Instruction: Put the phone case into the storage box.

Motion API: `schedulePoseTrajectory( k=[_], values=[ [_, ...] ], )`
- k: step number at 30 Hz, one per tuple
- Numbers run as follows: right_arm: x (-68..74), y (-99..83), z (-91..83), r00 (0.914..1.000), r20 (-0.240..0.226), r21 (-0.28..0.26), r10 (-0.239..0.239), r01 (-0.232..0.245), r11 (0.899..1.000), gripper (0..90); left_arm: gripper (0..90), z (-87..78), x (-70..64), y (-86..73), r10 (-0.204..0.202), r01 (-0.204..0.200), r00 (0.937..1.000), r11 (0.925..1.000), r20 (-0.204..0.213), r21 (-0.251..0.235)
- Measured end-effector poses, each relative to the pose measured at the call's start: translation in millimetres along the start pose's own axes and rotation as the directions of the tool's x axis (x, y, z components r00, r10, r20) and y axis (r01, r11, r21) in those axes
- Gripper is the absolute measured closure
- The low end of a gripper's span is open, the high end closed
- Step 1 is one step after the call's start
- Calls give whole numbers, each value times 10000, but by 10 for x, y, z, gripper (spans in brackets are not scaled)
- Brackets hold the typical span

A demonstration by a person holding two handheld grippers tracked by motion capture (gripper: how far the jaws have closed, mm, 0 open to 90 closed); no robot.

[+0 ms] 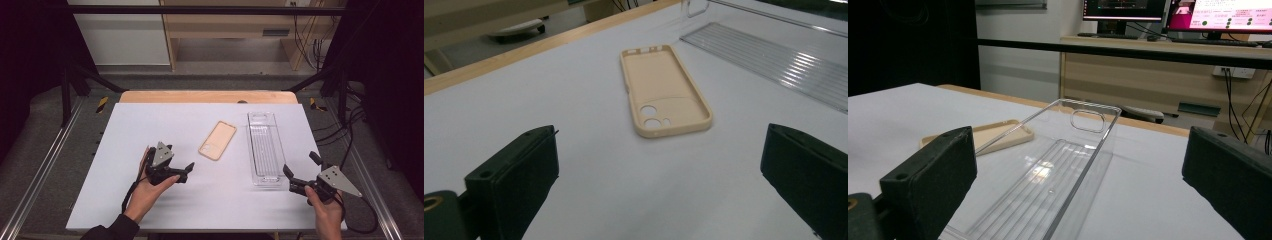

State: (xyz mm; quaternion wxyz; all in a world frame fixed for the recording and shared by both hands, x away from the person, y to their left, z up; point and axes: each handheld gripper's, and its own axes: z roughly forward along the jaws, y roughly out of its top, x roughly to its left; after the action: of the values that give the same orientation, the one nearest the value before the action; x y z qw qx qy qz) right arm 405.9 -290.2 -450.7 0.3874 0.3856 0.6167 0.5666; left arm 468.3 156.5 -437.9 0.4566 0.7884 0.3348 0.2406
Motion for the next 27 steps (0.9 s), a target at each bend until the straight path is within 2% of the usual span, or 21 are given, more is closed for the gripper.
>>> schedulePoseTrajectory(
  k=[3, 6, 10, 12, 14, 17, 22, 24, 27],
  values=[
    [9, -4, 4, 10000, -52, 55, -44, 45, 10000, 14, 22, 98, -53, 1, 239, -240, 9997, 9989, 29, 411],
    [22, -5, 10, 9999, -126, 79, -89, 90, 9999, 15, 24, 141, -80, 7, 406, -412, 9991, 9976, 124, 551],
    [26, -9, 16, 9999, -145, 83, -76, 77, 9999, 14, 24, 199, -106, 64, 370, -378, 9991, 9983, 197, 447],
    [29, -9, 15, 9998, -165, 92, -85, 87, 9999, 15, 23, 275, -135, 136, 656, -667, 9976, 9964, 220, 518],
    [29, -9, 11, 9998, -170, 103, -86, 88, 9999, 16, 23, 326, -162, 183, 709, -722, 9971, 9962, 292, 483],
    [26, -12, 10, 9999, -161, 115, -63, 65, 9999, 16, 23, 406, -208, 247, 613, -632, 9974, 9966, 376, 533],
    [31, -17, 15, 9998, -199, 181, -75, 79, 9998, 18, 33, 508, -243, 346, 200, -211, 9986, 9995, 488, 239],
    [34, -19, 18, 9997, -206, 178, -92, 95, 9998, 18, 34, 540, -248, 393, 349, -358, 9984, 9992, 447, 194],
    [35, -21, 19, 9998, -213, 185, -65, 69, 9998, 17, 35, 571, -240, 440, 297, -303, 9988, 9994, 393, 150]
  ],
)
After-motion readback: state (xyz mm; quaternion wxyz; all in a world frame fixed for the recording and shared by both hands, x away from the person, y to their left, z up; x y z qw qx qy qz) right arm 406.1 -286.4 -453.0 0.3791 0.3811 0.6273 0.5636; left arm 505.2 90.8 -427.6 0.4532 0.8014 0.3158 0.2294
